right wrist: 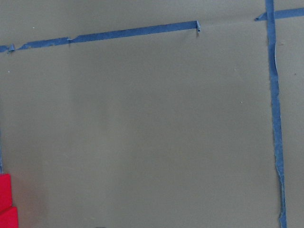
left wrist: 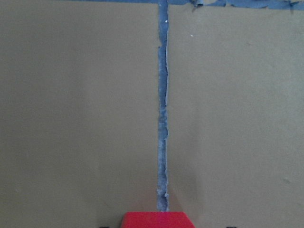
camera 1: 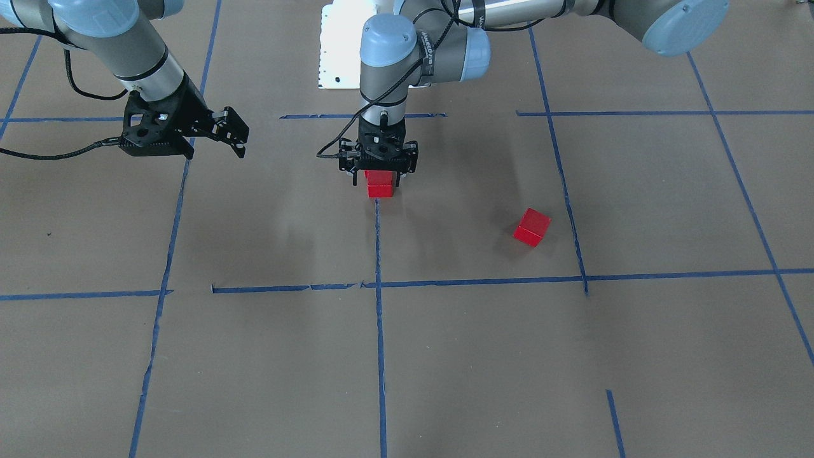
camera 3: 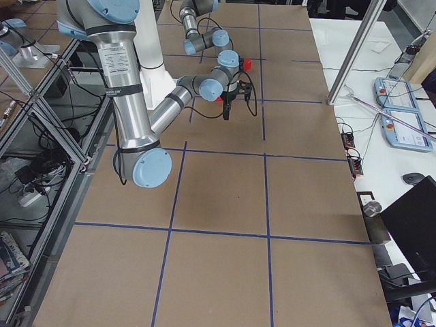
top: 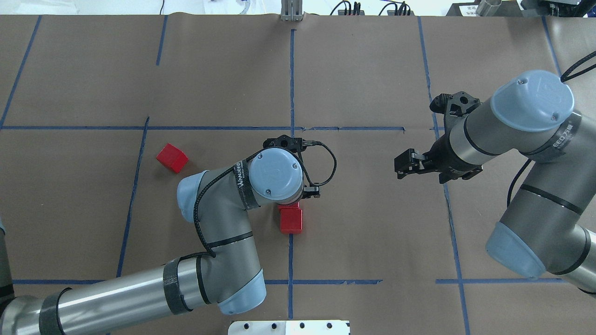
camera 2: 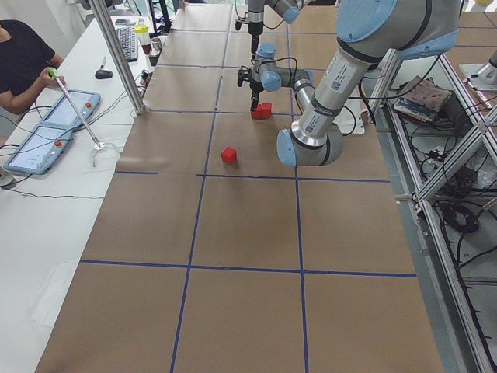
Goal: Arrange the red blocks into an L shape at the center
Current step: 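Set the cube beside the first cube, farther from the robot, then open the left gripper and move it to the last red cube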
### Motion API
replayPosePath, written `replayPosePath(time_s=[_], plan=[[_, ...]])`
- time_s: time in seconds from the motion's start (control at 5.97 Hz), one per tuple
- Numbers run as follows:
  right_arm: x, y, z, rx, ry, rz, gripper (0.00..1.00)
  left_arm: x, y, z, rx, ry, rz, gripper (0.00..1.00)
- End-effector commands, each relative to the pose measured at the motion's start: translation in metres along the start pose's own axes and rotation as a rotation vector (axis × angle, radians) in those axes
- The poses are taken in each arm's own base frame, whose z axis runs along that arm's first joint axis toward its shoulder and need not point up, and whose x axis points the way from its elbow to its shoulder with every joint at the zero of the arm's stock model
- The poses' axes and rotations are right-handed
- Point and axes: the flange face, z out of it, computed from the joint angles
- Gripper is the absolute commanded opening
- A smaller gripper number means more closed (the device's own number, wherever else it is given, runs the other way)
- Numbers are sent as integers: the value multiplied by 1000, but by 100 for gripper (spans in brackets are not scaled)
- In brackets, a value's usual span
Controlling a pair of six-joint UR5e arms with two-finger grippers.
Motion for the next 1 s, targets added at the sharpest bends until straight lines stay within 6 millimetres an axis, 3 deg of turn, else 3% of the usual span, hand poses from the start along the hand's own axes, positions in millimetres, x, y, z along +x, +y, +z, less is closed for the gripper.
replayPosePath(time_s=[0.0, 0.17, 0.67, 0.84], plan=[[5, 2, -9, -9, -15, 5, 100, -58, -28, -38, 59, 20, 0, 86], [8, 4, -12, -8, -15, 6, 100, -100, -55, -52, 101, -6, 80, 86], [9, 4, -12, -8, -15, 6, 100, -224, -139, -68, 32, -79, 380, 87], [8, 5, -12, -9, -15, 5, 100, -255, -151, -65, -19, -85, 494, 89]])
